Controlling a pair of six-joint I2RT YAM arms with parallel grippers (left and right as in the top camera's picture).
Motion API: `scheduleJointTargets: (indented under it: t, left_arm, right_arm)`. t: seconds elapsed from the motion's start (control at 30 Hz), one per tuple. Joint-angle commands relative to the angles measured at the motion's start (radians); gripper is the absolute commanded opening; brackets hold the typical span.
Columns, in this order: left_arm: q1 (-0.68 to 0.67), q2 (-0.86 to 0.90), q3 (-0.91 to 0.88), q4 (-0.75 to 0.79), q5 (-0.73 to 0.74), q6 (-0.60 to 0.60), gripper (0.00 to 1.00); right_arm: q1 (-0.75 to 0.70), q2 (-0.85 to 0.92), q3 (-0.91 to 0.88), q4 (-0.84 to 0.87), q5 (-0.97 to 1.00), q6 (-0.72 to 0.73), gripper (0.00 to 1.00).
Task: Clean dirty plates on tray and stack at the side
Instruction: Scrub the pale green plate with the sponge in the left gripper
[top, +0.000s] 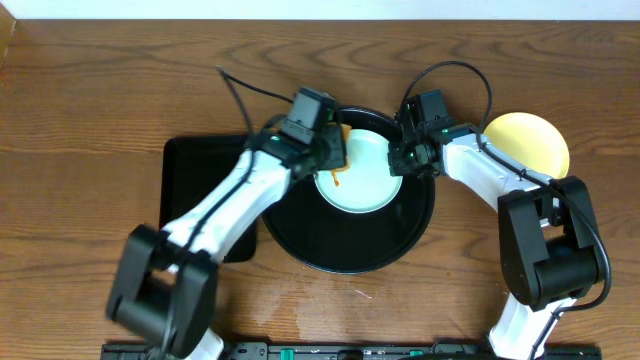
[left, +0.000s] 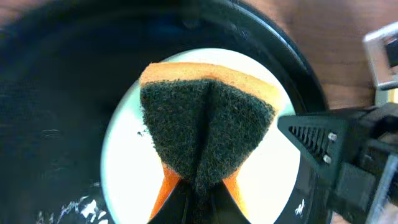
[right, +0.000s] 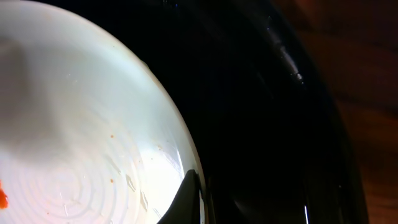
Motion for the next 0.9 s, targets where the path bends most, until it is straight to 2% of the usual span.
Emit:
scheduleJointTargets:
  t: [0.0, 0.13, 0.23, 0.3, 0.4, 0.57, 0.87]
  left_arm:
    - [-0.04, 0.073, 0.006, 0.054, 0.051, -0.084, 0.07]
    - [-0.064, 0.172, 0.006, 0.106, 0.064, -0.18, 0.07]
    - [-0.06, 0.208, 0.006, 0.101, 0.072, -0.2, 0.07]
    - [-0.052, 0.22, 0.006, 0.069, 0.019, -0.211, 0.08]
    - [-0.037, 0.224, 0.006, 0.002, -0.166, -0.208, 0.07]
    - [-0.033, 0.224, 0.006, -0.018, -0.373, -0.058, 0.07]
    - [-0.086, 0.224, 0.006, -0.009, -0.776, 0.138, 0.07]
  right_arm:
    - [0.015, 0.035, -0.019, -0.038, 0.018, 0.014, 0.01]
    - [0.016, 0.035, -0.019, -0.045, 0.018, 0.014, 0.01]
    - [0.016, 0.035, -0.019, -0.049, 0.018, 0.014, 0.01]
    - [0.016, 0.035, -0.019, -0.05, 0.018, 0.014, 0.01]
    - [0.016, 0.035, -0.019, -0.053, 0.018, 0.014, 0.01]
    - [0.016, 0.035, -0.019, -0.054, 0.018, 0.014, 0.01]
    - [0.028, 0.035, -0.019, -0.068, 0.018, 0.026, 0.01]
